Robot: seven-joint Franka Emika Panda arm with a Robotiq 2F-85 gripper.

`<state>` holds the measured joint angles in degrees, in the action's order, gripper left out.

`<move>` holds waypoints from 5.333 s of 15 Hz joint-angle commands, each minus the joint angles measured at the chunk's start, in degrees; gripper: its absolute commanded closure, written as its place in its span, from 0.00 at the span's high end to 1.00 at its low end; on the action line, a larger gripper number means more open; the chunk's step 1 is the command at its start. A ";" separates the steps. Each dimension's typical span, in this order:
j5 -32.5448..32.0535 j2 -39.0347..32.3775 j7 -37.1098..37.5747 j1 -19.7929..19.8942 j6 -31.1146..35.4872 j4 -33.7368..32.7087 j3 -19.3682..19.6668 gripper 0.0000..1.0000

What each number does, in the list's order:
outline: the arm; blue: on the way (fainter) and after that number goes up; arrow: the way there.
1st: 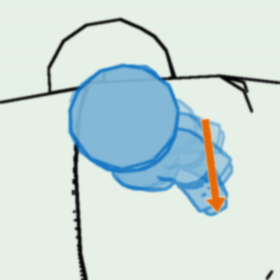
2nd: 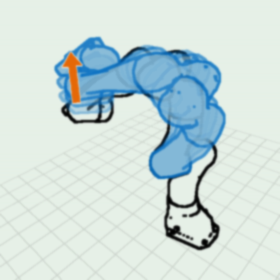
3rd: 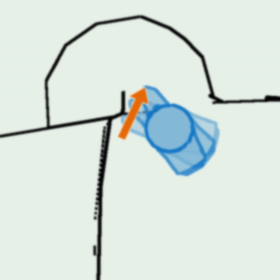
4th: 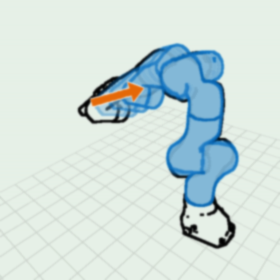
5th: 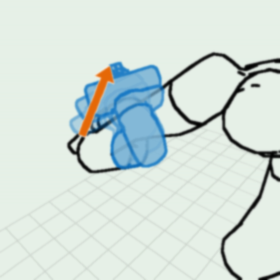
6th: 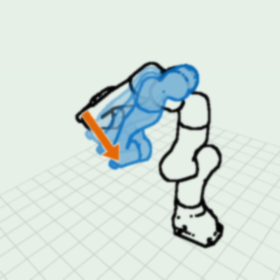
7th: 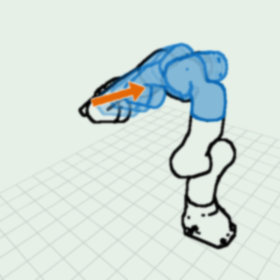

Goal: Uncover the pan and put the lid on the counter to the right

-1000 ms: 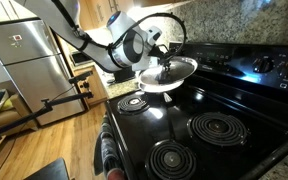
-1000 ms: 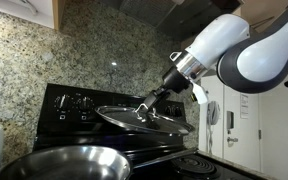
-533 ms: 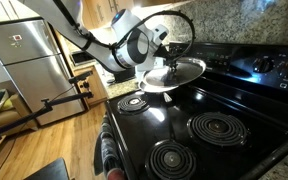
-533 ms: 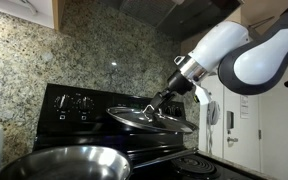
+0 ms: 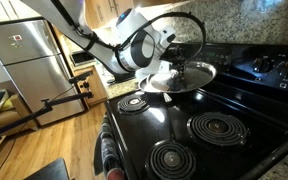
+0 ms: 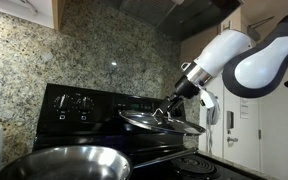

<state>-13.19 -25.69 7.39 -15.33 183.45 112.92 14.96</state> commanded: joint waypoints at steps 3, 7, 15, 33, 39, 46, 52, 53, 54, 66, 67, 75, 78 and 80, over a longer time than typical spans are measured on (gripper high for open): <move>1.04 5.19 2.14 -0.29 2.89 6.26 2.75 0.04; 1.51 6.58 3.04 -0.31 3.92 9.35 4.65 0.04; 2.30 8.16 4.37 1.50 6.64 14.42 6.03 0.04; 3.13 0.89 5.32 0.12 4.51 11.02 11.00 0.04; 6.64 1.43 5.88 1.37 4.46 10.80 13.22 0.04; 10.87 1.51 6.87 3.76 4.14 9.89 14.33 0.04; 12.97 0.48 7.66 6.53 3.74 9.24 14.07 0.04; 13.28 0.17 7.71 7.13 3.60 9.07 13.85 0.04; 13.57 -0.10 7.77 7.71 3.43 8.92 13.62 0.04; 21.46 -4.55 7.89 16.72 1.65 5.52 9.52 0.04; 22.42 -4.80 7.92 17.87 1.45 5.04 8.60 0.04; 26.05 -8.76 8.99 21.73 -0.68 0.65 8.26 0.04; 27.28 -10.53 9.84 21.33 -1.26 -0.70 10.34 0.04; 28.06 -11.54 10.41 20.63 -1.32 -1.15 12.13 0.04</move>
<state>13.31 -36.60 16.30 6.23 183.78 114.28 24.80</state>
